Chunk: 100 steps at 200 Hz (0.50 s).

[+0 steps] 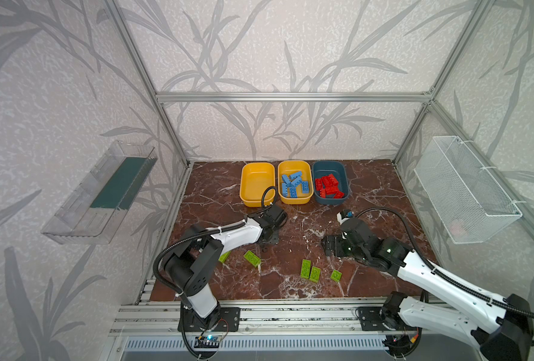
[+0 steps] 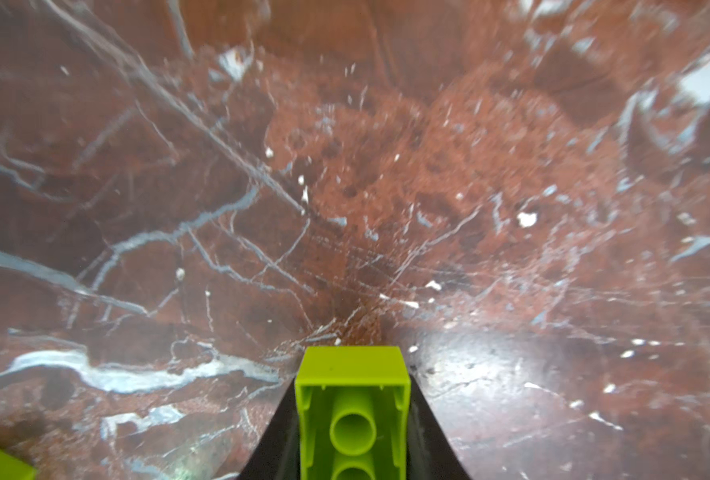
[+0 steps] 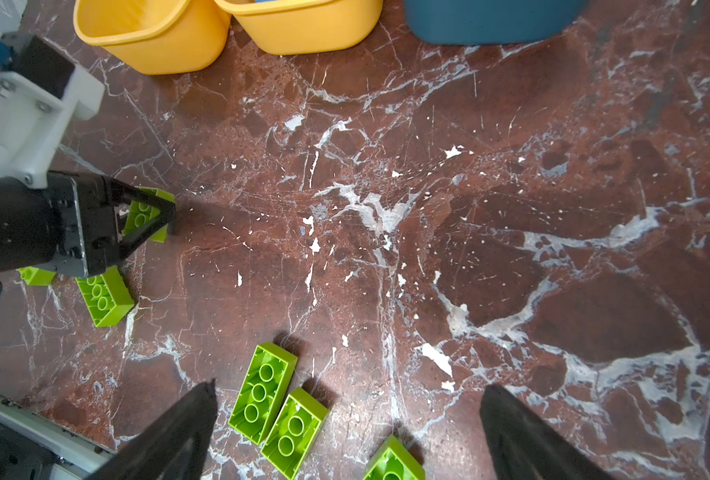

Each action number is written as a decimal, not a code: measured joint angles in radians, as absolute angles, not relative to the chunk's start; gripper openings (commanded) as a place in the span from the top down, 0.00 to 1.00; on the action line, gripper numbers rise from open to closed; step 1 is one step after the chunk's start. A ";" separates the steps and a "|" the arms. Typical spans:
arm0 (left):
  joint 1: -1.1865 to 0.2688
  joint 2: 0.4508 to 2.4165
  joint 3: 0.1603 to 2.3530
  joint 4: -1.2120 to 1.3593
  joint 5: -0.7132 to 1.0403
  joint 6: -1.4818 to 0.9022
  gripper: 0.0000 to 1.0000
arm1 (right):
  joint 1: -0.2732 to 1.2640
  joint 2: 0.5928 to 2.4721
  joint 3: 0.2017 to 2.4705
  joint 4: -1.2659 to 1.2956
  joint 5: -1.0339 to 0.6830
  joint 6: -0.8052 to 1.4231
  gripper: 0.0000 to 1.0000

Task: Sort the legos into containers by color
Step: 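Carry the green brick into the large yellow tub with the left gripper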

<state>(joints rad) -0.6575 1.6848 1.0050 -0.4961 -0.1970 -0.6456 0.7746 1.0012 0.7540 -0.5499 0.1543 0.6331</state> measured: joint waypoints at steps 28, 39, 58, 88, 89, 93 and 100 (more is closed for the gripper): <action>-0.633 1.701 1.157 -0.565 -0.242 -0.616 0.71 | 0.769 0.994 0.731 -0.520 0.133 0.620 0.01; -0.606 1.724 1.238 -0.574 -0.252 -0.598 0.71 | 0.765 0.993 0.725 -0.515 0.123 0.616 0.01; -0.543 1.777 1.381 -0.585 -0.259 -0.571 0.71 | 0.760 0.993 0.715 -0.502 0.110 0.615 0.01; -0.449 1.900 1.606 -0.612 -0.251 -0.543 0.69 | 0.752 0.992 0.704 -0.484 0.094 0.612 0.01; -0.447 1.903 1.611 -0.612 -0.250 -0.543 0.68 | 0.752 0.992 0.704 -0.484 0.094 0.612 0.01; -0.437 1.924 1.641 -0.617 -0.249 -0.540 0.68 | 0.749 0.991 0.702 -0.481 0.091 0.611 0.01; -0.419 1.958 1.691 -0.627 -0.243 -0.535 0.68 | 0.745 0.991 0.700 -0.479 0.087 0.610 0.01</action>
<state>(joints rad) -0.4191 1.9579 1.6909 -0.6270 -0.2428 -0.5350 0.7452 0.9909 0.7002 -0.4789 0.0872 0.6102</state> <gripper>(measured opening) 0.323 0.991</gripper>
